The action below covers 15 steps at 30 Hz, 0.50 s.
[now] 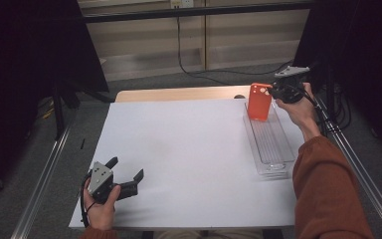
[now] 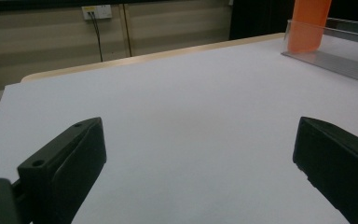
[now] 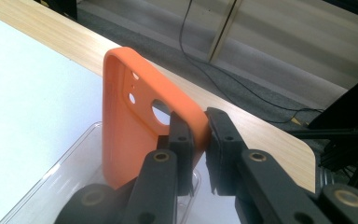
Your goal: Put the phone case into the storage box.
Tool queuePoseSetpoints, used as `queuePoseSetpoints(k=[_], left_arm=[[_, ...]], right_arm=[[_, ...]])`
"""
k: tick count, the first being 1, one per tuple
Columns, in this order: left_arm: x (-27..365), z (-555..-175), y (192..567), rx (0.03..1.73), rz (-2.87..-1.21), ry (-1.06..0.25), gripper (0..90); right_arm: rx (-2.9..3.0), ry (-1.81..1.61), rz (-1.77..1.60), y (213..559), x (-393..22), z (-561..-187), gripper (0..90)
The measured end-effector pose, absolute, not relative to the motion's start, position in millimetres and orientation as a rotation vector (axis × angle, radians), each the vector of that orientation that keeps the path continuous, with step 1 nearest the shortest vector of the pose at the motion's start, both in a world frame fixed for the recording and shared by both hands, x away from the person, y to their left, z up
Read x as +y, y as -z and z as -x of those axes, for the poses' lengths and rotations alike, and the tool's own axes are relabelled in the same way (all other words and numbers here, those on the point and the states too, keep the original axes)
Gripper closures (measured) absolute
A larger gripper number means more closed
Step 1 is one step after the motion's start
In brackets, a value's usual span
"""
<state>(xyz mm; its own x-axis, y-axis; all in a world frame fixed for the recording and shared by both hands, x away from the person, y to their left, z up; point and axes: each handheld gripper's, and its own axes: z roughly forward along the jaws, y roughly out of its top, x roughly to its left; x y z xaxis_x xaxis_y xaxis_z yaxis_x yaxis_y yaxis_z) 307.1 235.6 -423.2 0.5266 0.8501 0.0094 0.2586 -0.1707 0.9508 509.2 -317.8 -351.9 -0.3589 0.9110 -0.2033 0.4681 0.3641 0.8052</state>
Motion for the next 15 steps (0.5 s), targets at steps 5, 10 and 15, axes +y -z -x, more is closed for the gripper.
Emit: queuePoseSetpoints(k=[5, 10, 15], left_arm=[[235.6, -307.2, 423.4, 0.943, -1.703, -0.693, 2.5], [235.9, -307.3, 423.5, 0.940, -1.701, -0.689, 2.5], [237.3, -307.2, 423.5, 0.947, -1.701, -0.690, 2.5]], right_arm=[[1.989, -0.868, -1.193, 350.4, -318.2, -512.9, 81.0], [1.979, -0.875, -1.208, 351.4, -318.9, -516.7, 80.1], [1.963, -0.888, -1.232, 352.9, -319.6, -518.8, 78.5]])
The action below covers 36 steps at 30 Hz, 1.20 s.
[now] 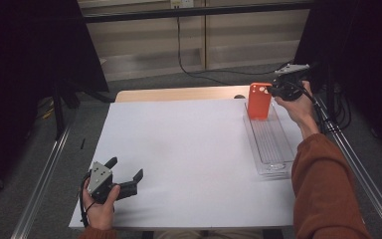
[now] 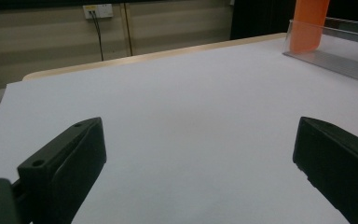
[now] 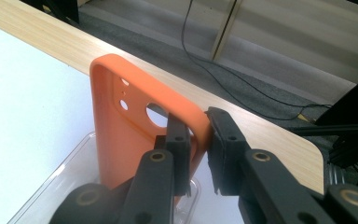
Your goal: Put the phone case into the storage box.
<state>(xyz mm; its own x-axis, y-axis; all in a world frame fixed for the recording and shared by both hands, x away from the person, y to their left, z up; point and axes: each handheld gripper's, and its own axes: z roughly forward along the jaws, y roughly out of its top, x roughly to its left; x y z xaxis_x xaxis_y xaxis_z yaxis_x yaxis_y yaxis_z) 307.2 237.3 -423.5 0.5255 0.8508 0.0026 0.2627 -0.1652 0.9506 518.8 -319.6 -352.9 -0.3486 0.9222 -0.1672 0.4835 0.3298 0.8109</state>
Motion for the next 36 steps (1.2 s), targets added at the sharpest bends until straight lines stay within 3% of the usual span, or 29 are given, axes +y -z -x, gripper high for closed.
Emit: queuePoseSetpoints(k=[18, 28, 36], left_arm=[[236.7, -307.4, 423.8, 0.942, -1.704, -0.687, 2.5], [237.1, -307.7, 424.1, 0.945, -1.702, -0.686, 2.5], [236.6, -308.0, 423.8, 0.943, -1.691, -0.685, 2.5]], right_arm=[[1.919, -0.947, -1.306, 355.8, -326.2, -523.1, 70.3], [1.892, -0.964, -1.341, 356.6, -328.4, -523.0, 57.3], [1.872, -0.989, -1.356, 357.1, -325.8, -522.0, 35.0]])
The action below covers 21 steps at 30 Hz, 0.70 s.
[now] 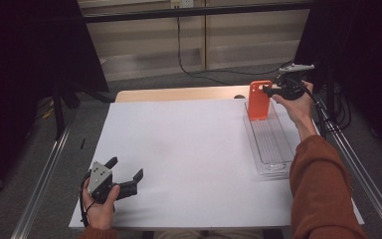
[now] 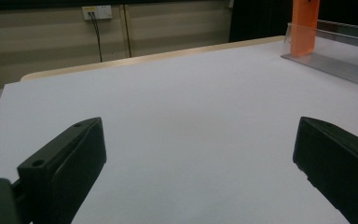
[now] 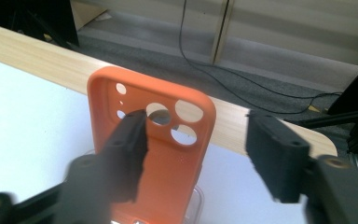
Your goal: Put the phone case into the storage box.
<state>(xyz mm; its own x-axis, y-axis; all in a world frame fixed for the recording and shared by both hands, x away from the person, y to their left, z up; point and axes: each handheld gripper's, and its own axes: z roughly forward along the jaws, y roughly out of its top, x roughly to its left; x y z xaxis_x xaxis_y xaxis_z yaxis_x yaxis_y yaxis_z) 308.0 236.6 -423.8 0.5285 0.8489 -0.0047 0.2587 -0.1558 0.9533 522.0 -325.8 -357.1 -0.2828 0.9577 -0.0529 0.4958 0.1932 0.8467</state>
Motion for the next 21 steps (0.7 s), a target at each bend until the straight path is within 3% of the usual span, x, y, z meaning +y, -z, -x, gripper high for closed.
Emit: queuePoseSetpoints(k=[10, 21], left_arm=[[237.7, -308.4, 424.5, 0.955, -1.694, -0.688, 2.6], [234.5, -311.0, 423.0, 0.958, -1.686, -0.684, 2.6]], right_arm=[[1.833, -0.978, -1.390, 357.5, -326.1, -522.2, 11.5], [1.804, -1.006, -1.462, 357.5, -330.8, -519.5, 2.0]])
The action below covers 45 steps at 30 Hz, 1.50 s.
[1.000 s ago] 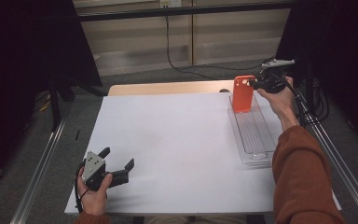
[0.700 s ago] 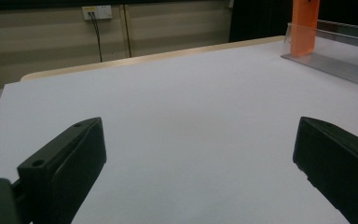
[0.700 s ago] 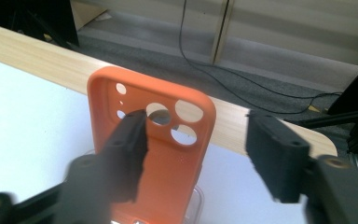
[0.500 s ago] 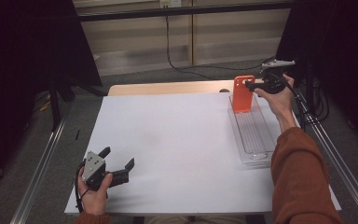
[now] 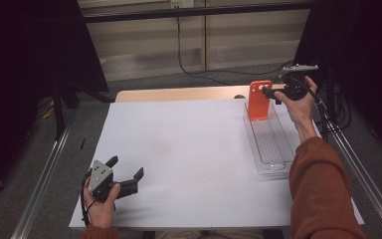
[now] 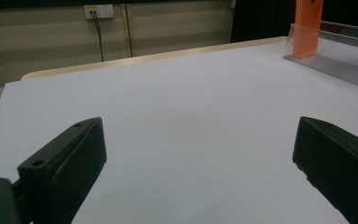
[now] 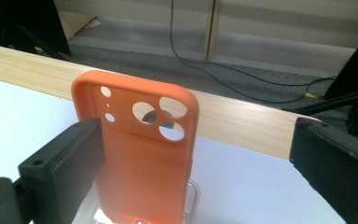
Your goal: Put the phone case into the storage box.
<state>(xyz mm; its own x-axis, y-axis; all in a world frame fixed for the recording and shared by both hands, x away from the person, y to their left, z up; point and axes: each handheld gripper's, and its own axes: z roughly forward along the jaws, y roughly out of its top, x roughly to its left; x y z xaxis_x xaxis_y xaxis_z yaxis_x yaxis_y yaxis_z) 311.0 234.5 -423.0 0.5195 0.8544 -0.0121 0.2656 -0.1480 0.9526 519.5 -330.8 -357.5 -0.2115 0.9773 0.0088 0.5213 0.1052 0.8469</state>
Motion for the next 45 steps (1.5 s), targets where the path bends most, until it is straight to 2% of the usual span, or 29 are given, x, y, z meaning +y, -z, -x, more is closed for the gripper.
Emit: queuePoseSetpoints(k=[16, 45], left_arm=[[235.4, -310.8, 423.4, 0.954, -1.677, -0.682, 2.6], [235.0, -308.1, 423.9, 0.946, -1.660, -0.675, 2.7]], right_arm=[[1.748, -1.014, -1.485, 358.5, -327.4, -518.9, 5.3], [1.640, -1.060, -1.380, 363.7, -325.0, -498.4, 3.8]])
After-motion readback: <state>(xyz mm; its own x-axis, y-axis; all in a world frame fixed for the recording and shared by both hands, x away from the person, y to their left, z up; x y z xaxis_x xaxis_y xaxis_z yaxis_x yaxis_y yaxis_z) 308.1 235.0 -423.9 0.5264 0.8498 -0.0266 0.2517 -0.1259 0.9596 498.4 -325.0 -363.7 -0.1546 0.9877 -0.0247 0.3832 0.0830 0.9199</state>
